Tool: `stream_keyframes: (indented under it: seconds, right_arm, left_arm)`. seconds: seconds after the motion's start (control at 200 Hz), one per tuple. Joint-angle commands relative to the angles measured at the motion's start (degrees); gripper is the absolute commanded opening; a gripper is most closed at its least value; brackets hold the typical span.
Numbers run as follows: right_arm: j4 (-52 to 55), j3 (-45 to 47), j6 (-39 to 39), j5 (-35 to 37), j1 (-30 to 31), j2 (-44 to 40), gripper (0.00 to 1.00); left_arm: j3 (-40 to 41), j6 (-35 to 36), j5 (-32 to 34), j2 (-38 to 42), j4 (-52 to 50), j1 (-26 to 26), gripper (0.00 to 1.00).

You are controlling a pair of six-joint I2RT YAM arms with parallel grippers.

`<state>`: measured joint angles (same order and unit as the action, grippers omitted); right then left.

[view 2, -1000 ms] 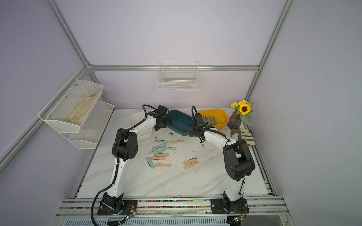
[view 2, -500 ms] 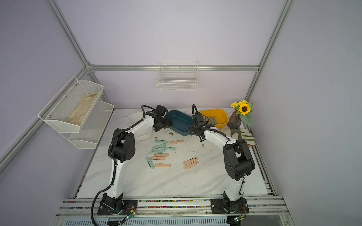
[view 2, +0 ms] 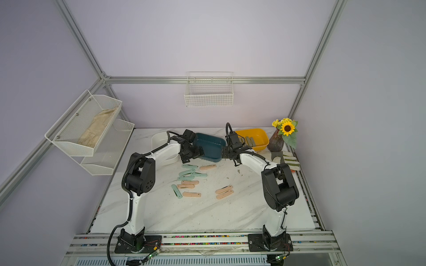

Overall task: Place the fruit knives into the storage box by color
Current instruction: Adjust the storage box at the center of the board.

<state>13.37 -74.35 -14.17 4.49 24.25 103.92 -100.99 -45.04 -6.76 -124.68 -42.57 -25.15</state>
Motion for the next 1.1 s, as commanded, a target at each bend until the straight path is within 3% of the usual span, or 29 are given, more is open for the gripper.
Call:
stream_keyframes:
  seconds: [0.0, 0.395, 0.57, 0.78, 1.095]
  right_arm:
    - [-1.23, 0.95, -1.03, -0.96, -0.24, 0.41, 0.76]
    - [-0.32, 1.55, -1.95, -2.73, -0.27, -1.53, 0.76]
    - [-1.96, 5.73, -4.95, -8.04, 0.47, -5.36, 0.75]
    - [-3.48, 7.68, -8.69, -8.82, 7.21, -6.57, 0.74]
    - [-4.83, 1.51, -11.84, -9.14, 15.83, 0.62, 0.74]
  left_arm:
    - [3.28, -1.31, -3.17, 4.04, 1.75, -1.63, 1.0]
    - [0.25, -2.33, -5.94, 5.87, 3.32, -3.42, 1.0]
    - [-1.24, -0.62, -5.61, 8.59, 3.02, -3.25, 1.0]
    - [0.75, 1.29, -4.03, 13.42, 2.41, -1.36, 1.0]
    - [11.55, 2.1, -3.38, 24.4, 3.8, 4.88, 1.0]
